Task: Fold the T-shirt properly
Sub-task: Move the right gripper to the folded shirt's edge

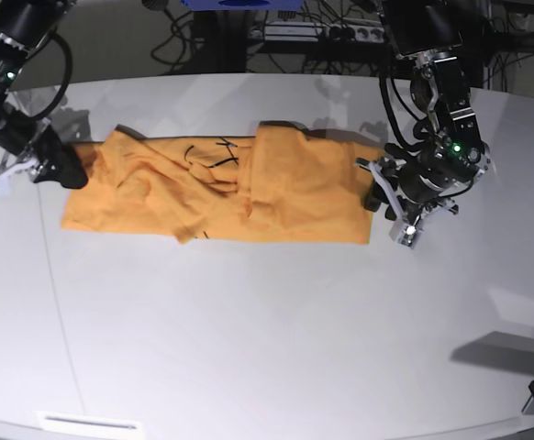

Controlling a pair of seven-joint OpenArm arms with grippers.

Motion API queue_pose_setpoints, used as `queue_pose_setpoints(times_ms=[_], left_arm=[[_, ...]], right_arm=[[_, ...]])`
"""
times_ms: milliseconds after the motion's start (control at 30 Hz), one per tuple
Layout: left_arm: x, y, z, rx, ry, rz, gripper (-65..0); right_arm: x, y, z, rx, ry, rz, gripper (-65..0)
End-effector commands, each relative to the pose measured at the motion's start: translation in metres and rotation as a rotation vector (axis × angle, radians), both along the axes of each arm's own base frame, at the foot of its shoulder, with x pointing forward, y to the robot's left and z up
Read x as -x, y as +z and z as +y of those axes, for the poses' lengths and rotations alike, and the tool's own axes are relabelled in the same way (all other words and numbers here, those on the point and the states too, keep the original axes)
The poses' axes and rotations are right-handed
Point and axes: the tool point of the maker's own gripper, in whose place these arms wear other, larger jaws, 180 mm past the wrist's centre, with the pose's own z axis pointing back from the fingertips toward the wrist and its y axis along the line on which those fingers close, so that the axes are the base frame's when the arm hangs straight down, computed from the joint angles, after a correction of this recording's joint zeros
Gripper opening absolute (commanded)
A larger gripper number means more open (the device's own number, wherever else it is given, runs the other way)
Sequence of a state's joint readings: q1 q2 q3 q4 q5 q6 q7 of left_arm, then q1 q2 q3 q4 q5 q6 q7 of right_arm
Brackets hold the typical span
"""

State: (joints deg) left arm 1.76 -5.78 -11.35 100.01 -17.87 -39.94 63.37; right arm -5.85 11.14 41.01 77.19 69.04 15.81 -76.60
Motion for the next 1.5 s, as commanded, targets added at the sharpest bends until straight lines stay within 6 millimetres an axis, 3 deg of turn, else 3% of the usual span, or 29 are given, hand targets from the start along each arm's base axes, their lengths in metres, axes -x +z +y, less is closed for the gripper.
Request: queue_pose_setpoints(times_ms=[0, 300, 367, 467, 733, 1100, 1400, 1467], left_arm=[[-0.009, 0.013, 0.003, -0.006, -0.005, -0.049, -42.5], [-0.008, 0.012, 0.009, -0.018, -0.004, -0.044, -42.5], [-0.008, 0.013, 0.009, -0.018, -0.004, -0.045, -42.5], [-0.008, 0.013, 0.008, -0.017, -0.009, -0.046, -42.5], [-0.009, 0.014, 0.01, -0.018, -0.003, -0.049, -42.5], [-0.011, 0.015, 0.008, -0.017, -0.009, -0.052, -42.5], [-0.009, 0.014, 0.01, -0.021, -0.002, -0.049, -42.5], [-0.01, 0.014, 0.009, -0.02, -0.005, -0.05, -42.5]], right_arm=[[-0.007, 0.011, -0.011, 0.03, -0.001, -0.035, -30.8], [0.0, 0.012, -0.03, 0.076, -0.001, 0.004, -30.6], [0.002, 0.01, -0.033, 0.039, -0.049, 0.052, -27.7], [0.003, 0.007, -0.033, 0.0, -0.093, 0.094, -20.5], [0.003, 0.005, -0.028, -0.014, -0.09, 0.099, -20.2], [0.0, -0.007, 0.028, -0.08, 0.024, 0.121, -20.0], [0.0, -0.009, 0.042, -0.106, 0.038, 0.121, -20.2], [0.001, -0.011, 0.055, -0.109, 0.08, 0.13, -20.2]])
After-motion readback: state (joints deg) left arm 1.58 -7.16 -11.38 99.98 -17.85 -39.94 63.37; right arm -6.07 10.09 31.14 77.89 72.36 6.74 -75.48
